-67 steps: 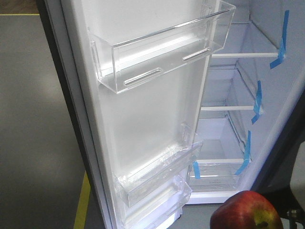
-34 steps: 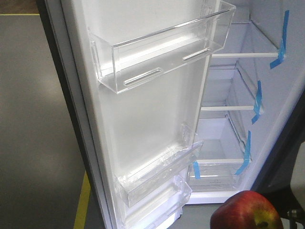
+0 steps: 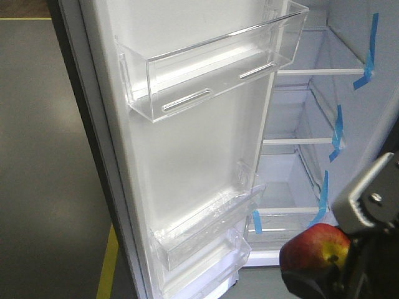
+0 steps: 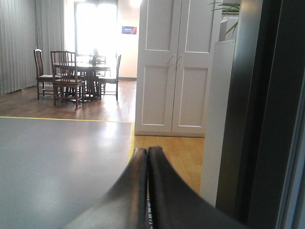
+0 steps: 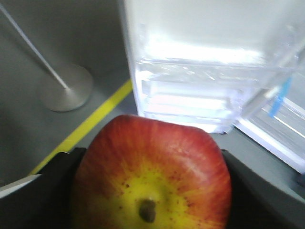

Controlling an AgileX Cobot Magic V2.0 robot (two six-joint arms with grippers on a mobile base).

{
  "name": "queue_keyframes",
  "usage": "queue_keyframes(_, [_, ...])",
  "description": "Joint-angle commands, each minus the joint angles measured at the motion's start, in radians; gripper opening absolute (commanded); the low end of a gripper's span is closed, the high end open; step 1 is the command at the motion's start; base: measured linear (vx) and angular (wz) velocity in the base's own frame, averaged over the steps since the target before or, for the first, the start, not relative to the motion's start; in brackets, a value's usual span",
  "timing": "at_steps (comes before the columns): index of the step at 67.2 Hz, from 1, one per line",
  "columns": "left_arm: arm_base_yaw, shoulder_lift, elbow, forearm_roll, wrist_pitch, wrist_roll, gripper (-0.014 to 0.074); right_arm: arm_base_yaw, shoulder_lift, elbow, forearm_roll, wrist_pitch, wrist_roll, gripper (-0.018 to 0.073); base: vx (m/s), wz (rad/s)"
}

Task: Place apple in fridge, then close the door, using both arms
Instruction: 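Raise the right gripper with the apple over the top door bin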

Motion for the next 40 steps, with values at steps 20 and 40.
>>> queue_keyframes(20, [0.0,-0.014,-0.015,-0.001,-0.069,-0.011,-0.0006,-0.365,0.212,-0.072,-0.084,-0.124,0.008,0.0127,0.0,0.0])
queue_keyframes(40, [0.0,-0.014,-0.015,-0.001,-0.069,-0.011,-0.0006,-0.569,0.269,-0.319,0.351,-0.065,-0.456,0.0132,0.0,0.0])
